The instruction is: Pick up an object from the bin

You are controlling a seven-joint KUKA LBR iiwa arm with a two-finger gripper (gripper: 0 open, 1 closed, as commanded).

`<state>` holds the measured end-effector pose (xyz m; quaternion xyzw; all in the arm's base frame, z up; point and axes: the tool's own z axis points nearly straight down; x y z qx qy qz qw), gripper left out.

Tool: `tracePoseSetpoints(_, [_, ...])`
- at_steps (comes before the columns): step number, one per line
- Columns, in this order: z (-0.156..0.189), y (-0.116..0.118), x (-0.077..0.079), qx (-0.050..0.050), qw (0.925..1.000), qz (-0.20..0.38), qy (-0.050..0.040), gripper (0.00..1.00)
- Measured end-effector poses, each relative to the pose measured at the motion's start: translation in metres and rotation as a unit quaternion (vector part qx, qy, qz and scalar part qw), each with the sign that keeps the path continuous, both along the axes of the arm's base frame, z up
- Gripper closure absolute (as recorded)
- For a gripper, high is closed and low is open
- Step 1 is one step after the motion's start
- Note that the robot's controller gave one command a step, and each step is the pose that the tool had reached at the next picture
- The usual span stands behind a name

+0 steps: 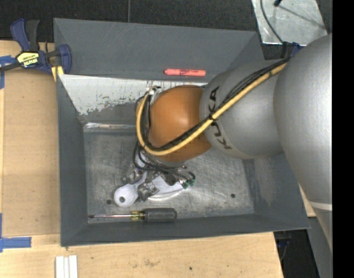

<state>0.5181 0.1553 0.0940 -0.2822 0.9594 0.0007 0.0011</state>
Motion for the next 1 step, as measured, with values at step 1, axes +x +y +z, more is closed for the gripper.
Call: tracePoseSetpoints(1, [0.1169,0.0037,0.0016,0.0,0.9996,-0.029,-0.0001,1.0])
